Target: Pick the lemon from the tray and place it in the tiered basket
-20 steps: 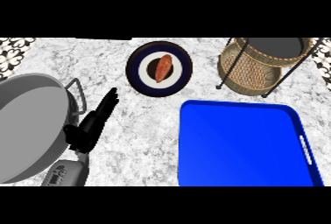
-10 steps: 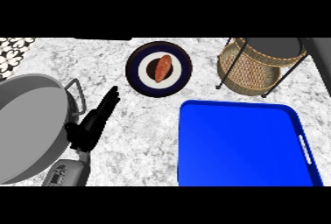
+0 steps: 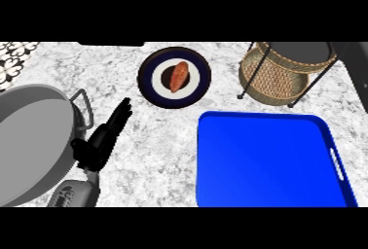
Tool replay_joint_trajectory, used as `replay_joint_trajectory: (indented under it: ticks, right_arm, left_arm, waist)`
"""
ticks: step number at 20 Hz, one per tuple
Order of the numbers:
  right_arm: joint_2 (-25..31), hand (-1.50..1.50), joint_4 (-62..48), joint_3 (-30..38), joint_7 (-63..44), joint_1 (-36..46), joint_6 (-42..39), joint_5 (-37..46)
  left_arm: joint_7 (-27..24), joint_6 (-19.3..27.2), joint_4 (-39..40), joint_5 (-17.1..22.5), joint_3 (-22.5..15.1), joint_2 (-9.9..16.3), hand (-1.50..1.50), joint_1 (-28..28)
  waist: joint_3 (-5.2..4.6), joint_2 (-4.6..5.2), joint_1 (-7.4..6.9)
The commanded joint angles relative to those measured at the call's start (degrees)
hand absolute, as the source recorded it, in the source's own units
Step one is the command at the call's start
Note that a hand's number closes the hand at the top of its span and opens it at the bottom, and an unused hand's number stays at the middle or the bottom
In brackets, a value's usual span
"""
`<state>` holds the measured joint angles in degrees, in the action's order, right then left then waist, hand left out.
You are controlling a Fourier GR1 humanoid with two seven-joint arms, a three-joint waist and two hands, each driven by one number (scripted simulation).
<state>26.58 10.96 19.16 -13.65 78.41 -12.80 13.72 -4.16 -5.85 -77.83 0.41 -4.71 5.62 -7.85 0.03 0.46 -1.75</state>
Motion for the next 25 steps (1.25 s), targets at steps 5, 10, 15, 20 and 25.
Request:
replay_joint_trajectory:
  ticks: [5,10,15,20,25]
  right_arm:
    - [4.5,-1.5,3.9,1.2,1.5,-1.8,13.3,0.5]
    - [12.2,-1.5,5.6,3.9,5.8,-4.9,22.0,0.0]
    - [22.0,-1.5,5.3,11.2,11.7,-9.6,17.1,-6.1]
    - [28.8,-1.5,2.6,16.1,17.3,-16.8,9.8,-10.3]
    - [36.8,-1.5,0.9,16.9,17.7,-21.1,-0.5,-11.0]
  left_arm:
    - [0.2,-0.2,0.4,0.5,1.6,0.7,0.0,-0.8]
    - [2.2,-0.1,-1.1,0.8,1.3,0.2,0.0,-1.8]
    - [0.4,-0.8,-1.3,0.1,0.2,0.4,0.0,1.1]
    - [-1.8,-0.1,-0.6,-1.0,0.3,0.3,0.0,1.5]
    - [-1.0,-2.0,-0.3,0.5,1.3,1.3,0.0,1.4]
  waist:
    - [-0.03,0.18,0.35]
    - [0.05,0.41,0.38]
    - [0.2,0.53,0.5]
    - [0.24,0.71,0.29]
    - [0.2,0.47,0.09]
